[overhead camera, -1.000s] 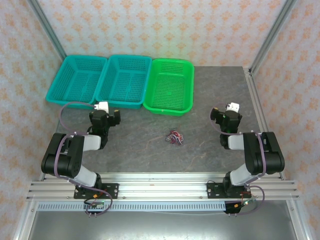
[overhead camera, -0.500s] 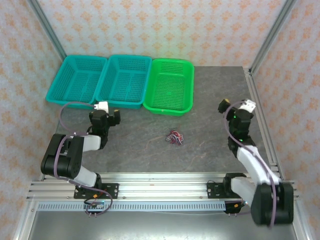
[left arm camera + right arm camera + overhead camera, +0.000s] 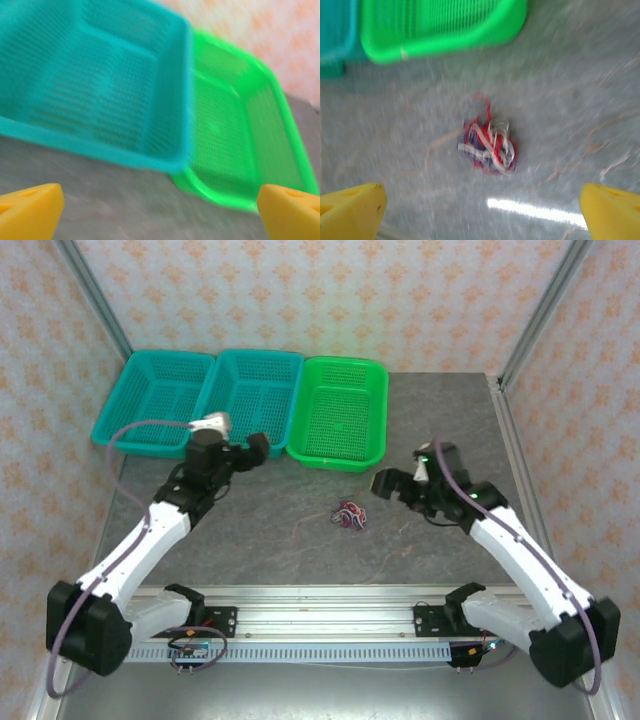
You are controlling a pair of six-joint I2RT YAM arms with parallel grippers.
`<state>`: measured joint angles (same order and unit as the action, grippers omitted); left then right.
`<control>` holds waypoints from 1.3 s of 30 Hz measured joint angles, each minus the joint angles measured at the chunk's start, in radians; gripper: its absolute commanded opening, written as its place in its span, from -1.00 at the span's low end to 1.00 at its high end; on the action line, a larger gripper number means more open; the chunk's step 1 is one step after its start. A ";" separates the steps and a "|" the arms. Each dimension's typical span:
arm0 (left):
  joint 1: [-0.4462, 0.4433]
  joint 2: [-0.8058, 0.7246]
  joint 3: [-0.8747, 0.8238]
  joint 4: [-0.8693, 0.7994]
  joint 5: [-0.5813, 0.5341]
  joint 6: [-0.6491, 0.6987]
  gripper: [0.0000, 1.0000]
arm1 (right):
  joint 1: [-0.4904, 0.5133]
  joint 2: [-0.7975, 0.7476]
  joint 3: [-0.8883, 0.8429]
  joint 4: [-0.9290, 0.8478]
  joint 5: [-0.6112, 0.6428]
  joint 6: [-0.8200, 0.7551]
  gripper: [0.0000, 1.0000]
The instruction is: Untangle the cables
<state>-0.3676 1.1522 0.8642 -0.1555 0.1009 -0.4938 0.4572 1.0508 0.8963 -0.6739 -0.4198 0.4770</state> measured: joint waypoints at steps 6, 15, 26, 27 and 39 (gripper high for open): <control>-0.337 0.267 0.227 -0.201 0.022 -0.080 0.53 | 0.070 0.019 -0.081 0.047 0.058 0.147 0.99; -0.425 0.575 0.451 -0.337 0.018 -0.113 0.30 | 0.070 -0.228 -0.198 0.037 0.186 0.296 0.99; -0.436 0.837 0.655 -0.426 0.050 -0.112 0.19 | 0.070 -0.399 -0.270 -0.010 0.282 0.410 0.99; -0.438 0.851 0.660 -0.429 0.051 -0.112 0.11 | 0.070 -0.393 -0.270 -0.011 0.282 0.414 0.99; -0.439 0.915 0.724 -0.406 0.050 -0.113 0.02 | 0.070 -0.369 -0.270 -0.011 0.282 0.422 0.99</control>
<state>-0.8062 2.0674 1.5887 -0.5613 0.1505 -0.6064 0.5270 0.6815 0.6258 -0.6853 -0.1383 0.8986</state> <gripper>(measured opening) 0.518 0.994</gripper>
